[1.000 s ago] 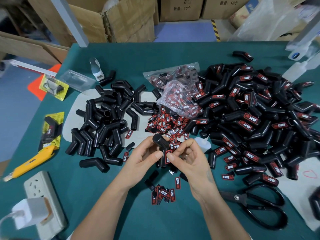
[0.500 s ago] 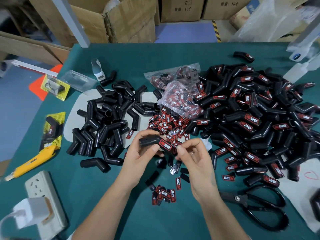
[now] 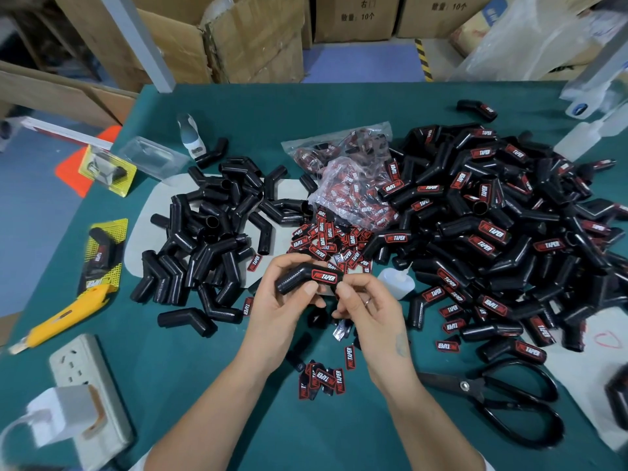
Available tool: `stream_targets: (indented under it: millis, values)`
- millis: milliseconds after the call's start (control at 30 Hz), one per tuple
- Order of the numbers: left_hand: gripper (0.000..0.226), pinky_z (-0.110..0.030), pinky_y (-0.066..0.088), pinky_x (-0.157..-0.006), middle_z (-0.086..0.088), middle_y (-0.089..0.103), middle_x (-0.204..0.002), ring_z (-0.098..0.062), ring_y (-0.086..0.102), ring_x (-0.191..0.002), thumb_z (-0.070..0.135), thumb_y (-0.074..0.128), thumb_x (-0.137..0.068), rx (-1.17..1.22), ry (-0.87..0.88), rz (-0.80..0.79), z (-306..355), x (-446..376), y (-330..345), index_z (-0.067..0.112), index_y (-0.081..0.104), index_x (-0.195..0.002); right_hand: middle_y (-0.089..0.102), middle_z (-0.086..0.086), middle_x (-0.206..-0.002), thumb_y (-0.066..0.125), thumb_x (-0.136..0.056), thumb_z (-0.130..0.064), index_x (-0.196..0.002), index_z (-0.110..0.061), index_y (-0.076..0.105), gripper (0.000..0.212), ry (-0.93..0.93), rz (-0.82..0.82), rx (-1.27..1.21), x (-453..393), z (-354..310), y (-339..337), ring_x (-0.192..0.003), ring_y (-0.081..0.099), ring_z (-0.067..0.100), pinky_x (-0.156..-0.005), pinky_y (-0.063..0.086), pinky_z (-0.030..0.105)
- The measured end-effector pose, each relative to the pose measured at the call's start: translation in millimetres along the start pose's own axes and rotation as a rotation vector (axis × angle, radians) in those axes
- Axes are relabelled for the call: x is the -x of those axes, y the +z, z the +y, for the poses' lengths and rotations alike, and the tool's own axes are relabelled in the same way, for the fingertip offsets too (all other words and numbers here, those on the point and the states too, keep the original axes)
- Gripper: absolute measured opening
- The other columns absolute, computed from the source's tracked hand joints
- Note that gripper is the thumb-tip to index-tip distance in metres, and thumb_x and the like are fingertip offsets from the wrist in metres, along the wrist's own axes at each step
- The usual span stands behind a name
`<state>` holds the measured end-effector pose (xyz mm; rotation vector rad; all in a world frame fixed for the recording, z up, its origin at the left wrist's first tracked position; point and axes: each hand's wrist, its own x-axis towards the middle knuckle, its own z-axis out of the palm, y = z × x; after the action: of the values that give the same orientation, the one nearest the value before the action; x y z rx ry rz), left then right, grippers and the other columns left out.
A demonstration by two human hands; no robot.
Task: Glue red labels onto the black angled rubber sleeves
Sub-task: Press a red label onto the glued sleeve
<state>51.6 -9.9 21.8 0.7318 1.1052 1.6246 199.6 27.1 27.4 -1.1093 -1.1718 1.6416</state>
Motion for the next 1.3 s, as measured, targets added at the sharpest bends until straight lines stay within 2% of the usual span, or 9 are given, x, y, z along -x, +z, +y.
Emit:
stream_targets:
  millis: [167,300,467,733,867,967,1100,1200,1300]
  values:
    - [0.034,-0.029,0.056,-0.077,-0.015,0.071,-0.116,-0.022,0.066,-0.093,0.024,0.079,-0.091,0.014,0.004,0.045,-5.3,0.6,1.6,0.015,0.064,-0.121,0.071,0.016,-0.1,0.081,-0.08,-0.044,-0.095,-0.025,0.075,0.025,-0.005,0.018,-0.031,-0.6,1.8,3.8,-0.084,0.068,0.016,-0.075,0.056,0.025]
    - [0.032,-0.029,0.057,-0.079,-0.014,0.072,-0.115,-0.022,0.067,-0.093,0.019,0.078,-0.092,0.022,0.006,0.055,-8.1,1.8,1.2,0.014,0.064,-0.12,0.073,0.014,-0.094,0.082,-0.08,-0.042,-0.093,-0.022,0.074,0.025,-0.004,0.056,-0.048,-1.5,5.7,5.8,-0.082,0.069,0.02,-0.076,0.056,0.028]
    - [0.03,-0.029,0.057,-0.079,-0.014,0.071,-0.11,-0.022,0.066,-0.091,0.018,0.077,-0.091,0.022,0.003,0.063,-8.0,2.0,3.4,0.014,0.065,-0.119,0.075,0.015,-0.09,0.081,-0.084,-0.035,-0.097,-0.008,0.07,0.032,-0.015,0.07,-0.095,-1.3,9.5,7.9,-0.083,0.073,0.022,-0.075,0.057,0.026]
    - [0.03,-0.031,0.057,-0.08,-0.015,0.071,-0.109,-0.025,0.065,-0.091,0.019,0.077,-0.091,0.016,-0.016,0.07,-7.1,3.1,3.9,0.015,0.065,-0.118,0.076,0.015,-0.09,0.077,-0.09,-0.019,-0.096,-0.007,0.069,0.016,-0.035,0.058,-0.094,-0.3,9.8,7.3,-0.084,0.073,0.023,-0.077,0.056,0.026]
    - [0.03,-0.031,0.057,-0.08,-0.016,0.071,-0.108,-0.026,0.066,-0.091,0.02,0.077,-0.092,0.026,-0.019,0.07,-6.2,3.7,4.3,0.014,0.064,-0.118,0.075,0.017,-0.092,0.079,-0.088,-0.024,-0.094,-0.01,0.07,0.018,-0.034,0.056,-0.085,-0.3,7.9,6.9,-0.085,0.073,0.025,-0.077,0.057,0.027]
    - [0.029,-0.03,0.057,-0.079,-0.016,0.071,-0.109,-0.024,0.068,-0.09,0.018,0.076,-0.092,0.049,-0.024,0.068,-4.9,4.1,5.1,0.013,0.064,-0.118,0.073,0.018,-0.096,0.08,-0.085,-0.035,-0.093,-0.016,0.072,0.022,-0.029,0.065,-0.06,0.2,6.5,6.5,-0.085,0.072,0.026,-0.075,0.056,0.029]
    - [0.031,-0.029,0.057,-0.078,-0.018,0.072,-0.114,-0.024,0.069,-0.089,0.019,0.074,-0.092,0.084,-0.052,0.083,-2.3,3.1,6.0,0.011,0.063,-0.119,0.068,0.002,-0.095,0.066,-0.092,-0.052,-0.091,-0.03,0.077,0.025,-0.044,0.064,0.0,0.1,5.5,3.6,-0.079,0.067,0.011,-0.069,0.057,0.025]
    - [0.033,-0.029,0.058,-0.08,-0.019,0.071,-0.117,-0.024,0.069,-0.093,0.022,0.073,-0.092,0.092,-0.063,0.09,-1.6,3.0,6.2,0.009,0.063,-0.12,0.066,-0.003,-0.094,0.061,-0.096,-0.055,-0.093,-0.033,0.079,0.029,-0.05,0.067,0.01,-0.7,6.1,2.2,-0.079,0.065,0.01,-0.073,0.058,0.026]
    - [0.033,-0.029,0.058,-0.079,-0.017,0.073,-0.115,-0.025,0.071,-0.09,0.02,0.073,-0.091,0.096,-0.061,0.082,-1.4,3.5,7.0,0.009,0.062,-0.12,0.067,-0.003,-0.099,0.067,-0.094,-0.05,-0.097,-0.032,0.08,0.023,-0.069,0.053,0.027,-1.4,7.2,2.4,-0.082,0.067,0.01,-0.07,0.057,0.025]
